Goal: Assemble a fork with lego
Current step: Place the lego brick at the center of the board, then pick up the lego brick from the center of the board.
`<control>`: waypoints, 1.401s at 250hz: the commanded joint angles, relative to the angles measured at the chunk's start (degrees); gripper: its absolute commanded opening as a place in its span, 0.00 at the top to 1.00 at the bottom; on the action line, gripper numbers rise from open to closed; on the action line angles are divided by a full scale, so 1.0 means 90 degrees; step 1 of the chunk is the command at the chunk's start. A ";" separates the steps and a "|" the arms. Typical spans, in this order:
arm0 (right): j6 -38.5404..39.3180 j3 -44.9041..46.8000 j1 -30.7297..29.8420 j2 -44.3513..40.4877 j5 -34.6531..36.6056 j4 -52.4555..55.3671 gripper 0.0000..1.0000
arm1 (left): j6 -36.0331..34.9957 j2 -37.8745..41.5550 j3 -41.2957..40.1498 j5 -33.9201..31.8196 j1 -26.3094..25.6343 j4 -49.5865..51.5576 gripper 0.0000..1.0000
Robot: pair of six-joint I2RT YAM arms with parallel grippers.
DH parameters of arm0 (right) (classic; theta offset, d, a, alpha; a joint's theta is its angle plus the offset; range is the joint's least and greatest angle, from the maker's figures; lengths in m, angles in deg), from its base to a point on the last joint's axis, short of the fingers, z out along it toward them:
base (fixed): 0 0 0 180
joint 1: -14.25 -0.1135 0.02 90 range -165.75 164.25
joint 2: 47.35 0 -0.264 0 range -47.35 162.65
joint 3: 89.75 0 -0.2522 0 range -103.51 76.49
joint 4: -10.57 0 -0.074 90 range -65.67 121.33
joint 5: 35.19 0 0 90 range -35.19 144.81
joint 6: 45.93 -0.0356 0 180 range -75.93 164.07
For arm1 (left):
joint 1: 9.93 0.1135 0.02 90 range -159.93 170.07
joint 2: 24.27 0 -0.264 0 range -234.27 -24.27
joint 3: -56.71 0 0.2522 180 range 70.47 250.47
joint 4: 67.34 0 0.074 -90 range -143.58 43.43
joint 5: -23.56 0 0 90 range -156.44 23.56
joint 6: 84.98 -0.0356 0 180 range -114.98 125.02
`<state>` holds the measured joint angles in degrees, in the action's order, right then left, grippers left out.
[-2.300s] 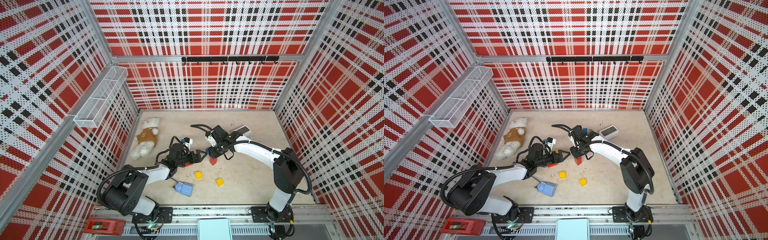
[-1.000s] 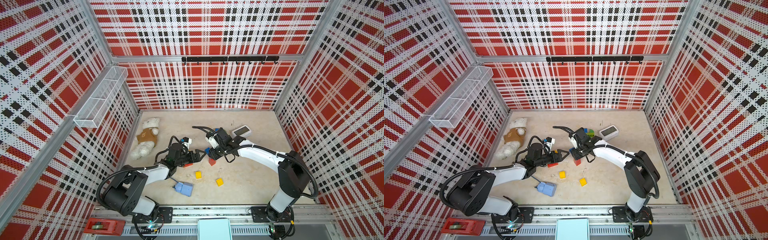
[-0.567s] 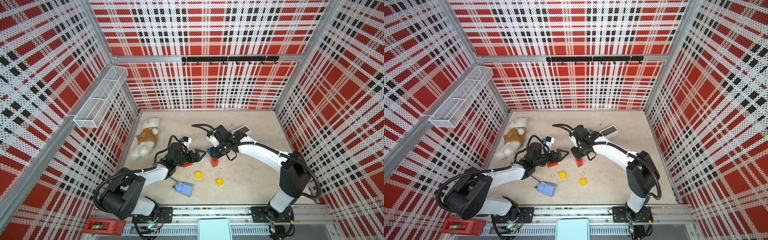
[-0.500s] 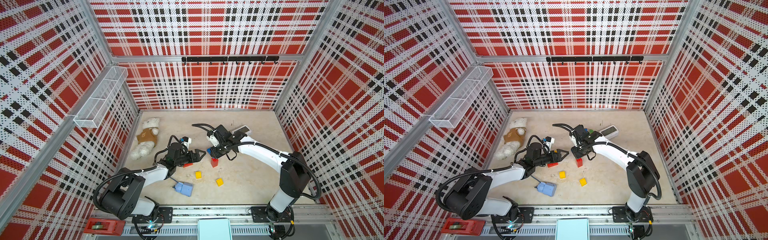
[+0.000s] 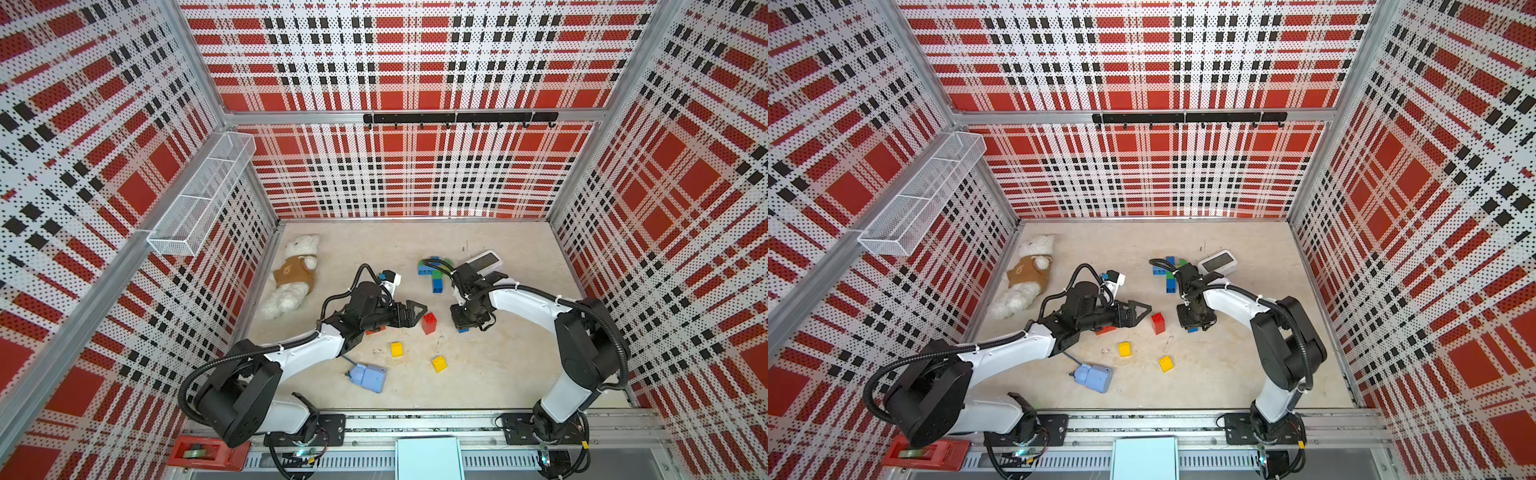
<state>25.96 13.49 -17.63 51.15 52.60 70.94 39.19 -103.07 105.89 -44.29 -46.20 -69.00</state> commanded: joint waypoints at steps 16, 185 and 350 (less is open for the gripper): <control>-0.0234 0.0075 -0.0031 0.0169 0.0060 -0.0018 0.78 | -0.0265 0.0043 0.0230 -0.0280 -0.0191 0.0371 0.04; -0.0210 -0.0351 -0.0135 0.0504 0.0679 0.0487 0.53 | -0.0294 0.0016 0.0206 -0.0320 -0.0195 0.0375 0.04; -0.0212 -0.0966 -0.0402 -0.0311 0.0813 0.0711 0.81 | 0.0117 0.0191 -0.0062 0.0083 0.0318 -0.0018 0.04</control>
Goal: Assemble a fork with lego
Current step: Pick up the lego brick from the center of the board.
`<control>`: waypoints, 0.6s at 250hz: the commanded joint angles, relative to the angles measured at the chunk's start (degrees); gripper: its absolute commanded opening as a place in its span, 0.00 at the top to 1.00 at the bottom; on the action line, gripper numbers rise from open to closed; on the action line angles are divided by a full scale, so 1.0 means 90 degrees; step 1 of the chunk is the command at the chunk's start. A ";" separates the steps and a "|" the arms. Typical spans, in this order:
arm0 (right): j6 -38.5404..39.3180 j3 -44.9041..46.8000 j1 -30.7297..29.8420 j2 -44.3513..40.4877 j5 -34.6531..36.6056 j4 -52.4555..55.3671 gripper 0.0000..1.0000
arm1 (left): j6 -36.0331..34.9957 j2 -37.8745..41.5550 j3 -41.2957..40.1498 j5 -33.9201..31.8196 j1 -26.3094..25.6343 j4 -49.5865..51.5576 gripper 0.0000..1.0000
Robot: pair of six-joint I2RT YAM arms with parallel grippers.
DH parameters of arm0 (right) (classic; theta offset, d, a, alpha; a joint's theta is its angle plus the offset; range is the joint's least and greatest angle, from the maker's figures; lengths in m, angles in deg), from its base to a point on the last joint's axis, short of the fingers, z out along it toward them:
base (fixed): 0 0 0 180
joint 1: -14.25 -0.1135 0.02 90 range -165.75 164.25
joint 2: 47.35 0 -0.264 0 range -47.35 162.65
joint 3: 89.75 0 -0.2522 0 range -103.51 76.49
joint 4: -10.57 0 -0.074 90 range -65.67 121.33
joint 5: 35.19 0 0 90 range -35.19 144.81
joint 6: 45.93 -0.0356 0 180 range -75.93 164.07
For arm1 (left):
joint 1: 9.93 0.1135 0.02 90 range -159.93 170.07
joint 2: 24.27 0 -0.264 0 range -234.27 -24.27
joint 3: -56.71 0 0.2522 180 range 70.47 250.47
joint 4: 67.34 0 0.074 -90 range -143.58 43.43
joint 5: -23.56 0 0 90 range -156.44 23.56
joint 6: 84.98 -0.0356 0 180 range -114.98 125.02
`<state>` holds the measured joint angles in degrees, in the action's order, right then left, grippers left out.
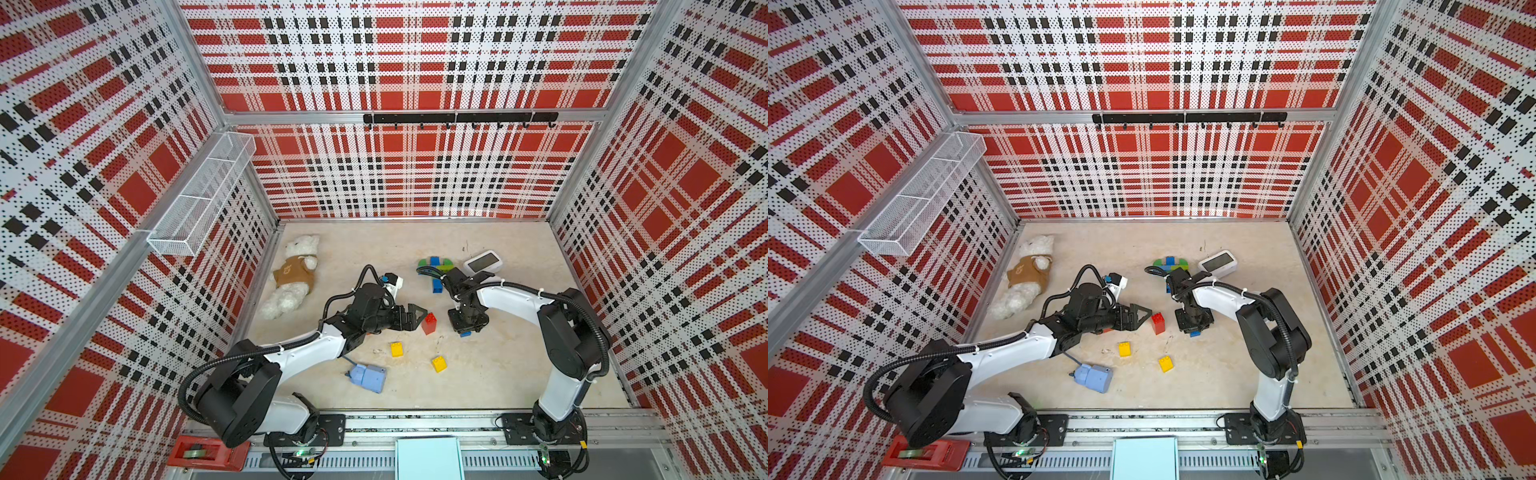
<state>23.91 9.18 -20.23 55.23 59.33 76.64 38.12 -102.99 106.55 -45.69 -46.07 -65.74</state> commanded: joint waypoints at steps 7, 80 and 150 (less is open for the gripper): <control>0.0065 -0.0608 -0.0155 -0.0894 -0.0031 0.0039 0.82 | 0.0314 0.0194 -0.0181 0.0319 0.0395 -0.0480 0.03; -0.0082 -0.2818 -0.0895 -0.0115 -0.0080 0.1474 0.99 | 0.0774 -0.0040 -0.0569 0.0975 0.1083 -0.1250 0.03; -0.0177 -0.3725 -0.1135 0.0709 -0.0473 0.2184 1.00 | 0.0901 -0.0198 -0.0678 0.1297 0.1374 -0.1438 0.01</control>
<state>23.28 -21.51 -30.06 59.41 56.25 90.87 45.12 -103.82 101.26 -36.62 -34.31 -75.55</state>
